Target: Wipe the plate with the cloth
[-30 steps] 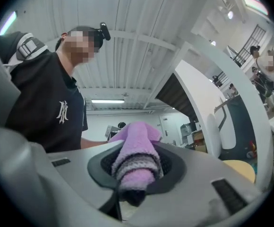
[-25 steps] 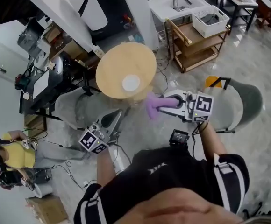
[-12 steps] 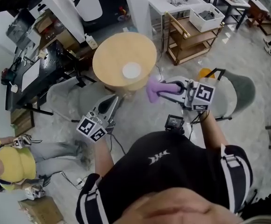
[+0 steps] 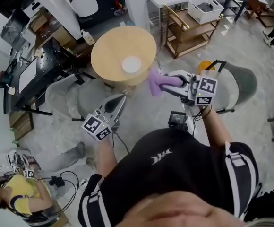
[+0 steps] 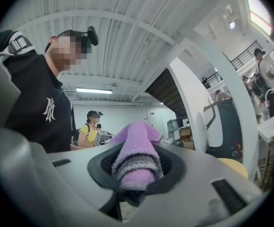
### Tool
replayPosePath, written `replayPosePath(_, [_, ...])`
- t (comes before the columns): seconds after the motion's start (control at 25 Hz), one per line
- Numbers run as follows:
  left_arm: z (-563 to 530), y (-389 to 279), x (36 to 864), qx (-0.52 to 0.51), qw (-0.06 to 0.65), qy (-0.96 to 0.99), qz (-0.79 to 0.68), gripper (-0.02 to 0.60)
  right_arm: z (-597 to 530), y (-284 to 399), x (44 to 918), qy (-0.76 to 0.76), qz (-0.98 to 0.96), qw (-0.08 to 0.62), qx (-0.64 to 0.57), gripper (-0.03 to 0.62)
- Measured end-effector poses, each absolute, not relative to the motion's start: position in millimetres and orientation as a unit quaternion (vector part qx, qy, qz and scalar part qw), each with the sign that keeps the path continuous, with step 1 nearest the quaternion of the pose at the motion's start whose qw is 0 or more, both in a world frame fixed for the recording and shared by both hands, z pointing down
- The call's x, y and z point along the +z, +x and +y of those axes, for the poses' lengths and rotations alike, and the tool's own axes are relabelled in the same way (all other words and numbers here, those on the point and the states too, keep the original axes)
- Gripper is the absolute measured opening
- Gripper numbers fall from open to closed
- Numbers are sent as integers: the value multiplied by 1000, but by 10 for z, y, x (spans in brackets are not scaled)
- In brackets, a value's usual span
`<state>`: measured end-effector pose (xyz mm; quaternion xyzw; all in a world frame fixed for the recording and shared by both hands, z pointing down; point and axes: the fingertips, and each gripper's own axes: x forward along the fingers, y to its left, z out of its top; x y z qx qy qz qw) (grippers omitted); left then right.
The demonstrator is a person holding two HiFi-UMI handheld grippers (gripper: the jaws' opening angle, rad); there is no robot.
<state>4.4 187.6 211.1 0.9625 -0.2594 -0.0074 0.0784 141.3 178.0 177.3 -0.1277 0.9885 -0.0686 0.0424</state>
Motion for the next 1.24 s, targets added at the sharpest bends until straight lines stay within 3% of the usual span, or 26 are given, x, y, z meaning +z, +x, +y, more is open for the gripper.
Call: replayPosePath(1.24, [2011, 182, 2147, -19, 117, 962, -246, 12, 1897, 1462, 1768, -146, 987, 58, -34, 91])
